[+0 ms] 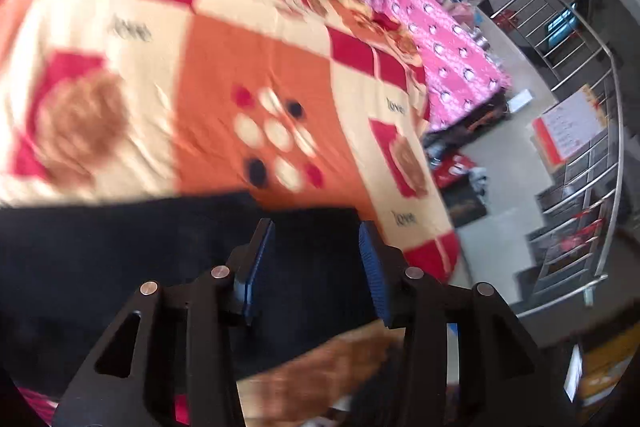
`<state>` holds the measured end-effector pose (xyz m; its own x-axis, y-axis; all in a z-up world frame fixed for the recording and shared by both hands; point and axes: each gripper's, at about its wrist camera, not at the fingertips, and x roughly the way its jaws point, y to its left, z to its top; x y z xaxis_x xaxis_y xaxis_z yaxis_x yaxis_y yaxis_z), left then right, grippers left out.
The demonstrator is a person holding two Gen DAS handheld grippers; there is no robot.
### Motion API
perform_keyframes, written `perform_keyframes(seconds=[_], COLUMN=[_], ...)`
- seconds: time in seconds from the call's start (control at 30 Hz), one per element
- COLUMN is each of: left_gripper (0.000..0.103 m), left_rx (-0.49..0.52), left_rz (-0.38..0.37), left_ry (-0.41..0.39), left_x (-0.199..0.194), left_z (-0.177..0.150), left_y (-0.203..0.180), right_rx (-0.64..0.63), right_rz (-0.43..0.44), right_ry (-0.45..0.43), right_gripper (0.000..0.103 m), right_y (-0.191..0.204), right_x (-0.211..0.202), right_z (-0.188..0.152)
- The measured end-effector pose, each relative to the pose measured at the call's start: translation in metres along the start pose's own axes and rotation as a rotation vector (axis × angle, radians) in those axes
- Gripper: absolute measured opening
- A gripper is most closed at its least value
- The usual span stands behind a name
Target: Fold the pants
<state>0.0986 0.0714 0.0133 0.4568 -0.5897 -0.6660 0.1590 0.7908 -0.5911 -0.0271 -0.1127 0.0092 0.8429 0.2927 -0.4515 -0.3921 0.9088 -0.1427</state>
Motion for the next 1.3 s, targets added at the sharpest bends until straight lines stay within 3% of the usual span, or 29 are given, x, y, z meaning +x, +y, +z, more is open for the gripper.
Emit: perform_keyframes(seconds=[0.03,0.1,0.13,0.17,0.3,0.5,0.6,0.83,1.03,1.1,1.13,1.17,1.3], left_gripper=[0.042,0.04,0.027,0.027,0.027,0.027,0.027,0.027,0.028,0.036,0.05,0.06,0.063], left_rx=[-0.018,-0.066,-0.086,-0.088,-0.015,-0.003,-0.013,0.001,-0.141,-0.188,-0.214,-0.248,-0.344], left_rz=[0.036,0.212,0.242,0.223,0.277,0.266,0.244,0.257,0.106,0.103,0.097,0.111,0.271], left_ry=[0.004,0.027,0.028,-0.025,-0.068,-0.137,-0.146,-0.16,-0.167,-0.206,-0.229,-0.268,-0.391], left_x=[0.01,0.034,0.04,0.035,0.035,0.039,0.04,0.037,-0.019,-0.051,-0.064,-0.082,-0.131], left_z=[-0.001,-0.008,-0.014,-0.02,-0.033,-0.041,-0.04,-0.043,-0.062,-0.077,-0.084,-0.095,-0.125], left_y=[0.004,0.023,0.031,0.033,0.024,0.027,0.03,0.027,0.04,0.049,0.055,0.062,0.09], right_rx=[0.051,0.161,0.195,0.232,0.276,0.228,0.23,0.209,0.241,0.249,0.247,0.239,0.18], right_rz=[0.026,0.088,0.105,0.124,0.207,0.383,0.402,0.379,0.358,0.369,0.358,0.345,0.275], right_ry=[0.017,0.051,0.057,0.06,0.033,0.173,0.281,0.267,0.201,0.157,0.151,0.151,0.166], right_gripper=[0.051,0.049,0.049,0.049,0.049,0.049,0.05,0.05,0.049,0.049,0.049,0.049,0.049], right_y=[-0.013,-0.044,-0.053,-0.064,-0.09,-0.086,-0.081,-0.073,-0.082,-0.092,-0.097,-0.1,-0.1], right_x=[0.002,0.008,0.01,0.011,0.03,0.107,0.135,0.136,0.096,0.074,0.066,0.062,0.047], right_z=[-0.002,-0.006,-0.007,-0.006,0.005,0.015,-0.002,-0.006,0.008,0.01,0.009,0.008,-0.006])
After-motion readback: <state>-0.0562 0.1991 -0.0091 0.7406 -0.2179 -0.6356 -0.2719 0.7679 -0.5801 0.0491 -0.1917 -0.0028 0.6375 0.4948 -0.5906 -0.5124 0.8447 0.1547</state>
